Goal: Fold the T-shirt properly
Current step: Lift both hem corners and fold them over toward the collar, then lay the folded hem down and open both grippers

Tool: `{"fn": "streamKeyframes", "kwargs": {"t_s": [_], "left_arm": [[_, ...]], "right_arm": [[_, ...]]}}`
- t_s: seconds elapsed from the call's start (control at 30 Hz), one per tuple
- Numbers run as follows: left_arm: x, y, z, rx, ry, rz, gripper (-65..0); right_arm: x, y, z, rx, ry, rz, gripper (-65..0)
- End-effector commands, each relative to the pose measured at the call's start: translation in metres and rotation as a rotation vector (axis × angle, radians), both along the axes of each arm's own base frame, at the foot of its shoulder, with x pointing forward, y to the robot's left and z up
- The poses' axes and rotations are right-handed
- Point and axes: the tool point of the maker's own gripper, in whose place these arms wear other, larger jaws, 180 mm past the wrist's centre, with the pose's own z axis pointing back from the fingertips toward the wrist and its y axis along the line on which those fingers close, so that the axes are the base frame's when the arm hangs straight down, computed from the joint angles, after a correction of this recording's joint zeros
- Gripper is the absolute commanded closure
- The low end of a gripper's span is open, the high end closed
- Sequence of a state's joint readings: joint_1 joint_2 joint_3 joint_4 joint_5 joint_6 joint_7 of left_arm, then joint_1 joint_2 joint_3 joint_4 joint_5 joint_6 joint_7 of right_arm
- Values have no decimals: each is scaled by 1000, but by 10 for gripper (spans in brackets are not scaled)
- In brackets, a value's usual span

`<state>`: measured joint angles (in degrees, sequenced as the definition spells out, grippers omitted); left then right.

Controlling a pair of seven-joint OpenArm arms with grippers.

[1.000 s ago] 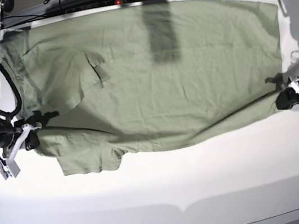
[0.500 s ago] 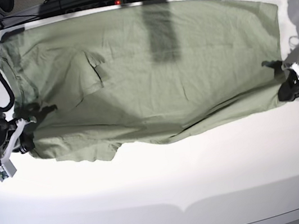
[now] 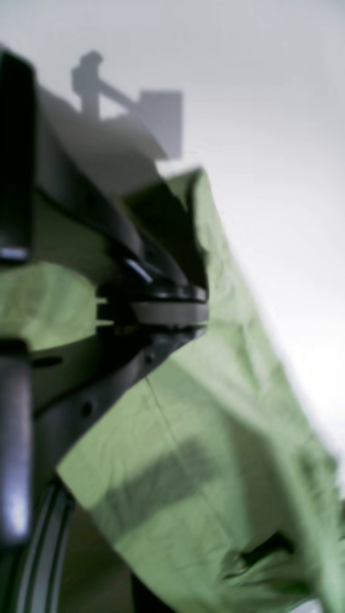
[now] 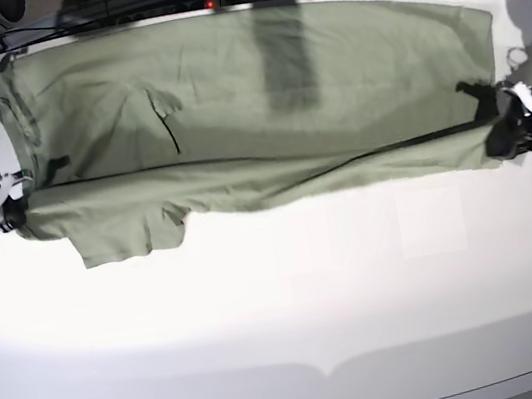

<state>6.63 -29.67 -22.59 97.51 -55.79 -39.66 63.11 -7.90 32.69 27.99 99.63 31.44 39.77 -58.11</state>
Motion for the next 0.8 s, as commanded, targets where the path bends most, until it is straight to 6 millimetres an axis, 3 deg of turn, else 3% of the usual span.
{"fn": "streamKeyframes", "kwargs": {"t_s": [0.0,0.23,0.5,0.77], "left_arm": [[8,8,19,2,-63,10,0],[12,38,36,16,-115,100,0],[-5,27,25,-15,-13,41,0],[-32,27,0,-8,85,39,0]], "right_arm": [[8,-7,17,-33,-48,11,0],[12,-14,22,-79,-83,2,0],[10,-15,18,-85,-65,-5,0],[-4,-16,6,-89,-13,-6,0]]}}
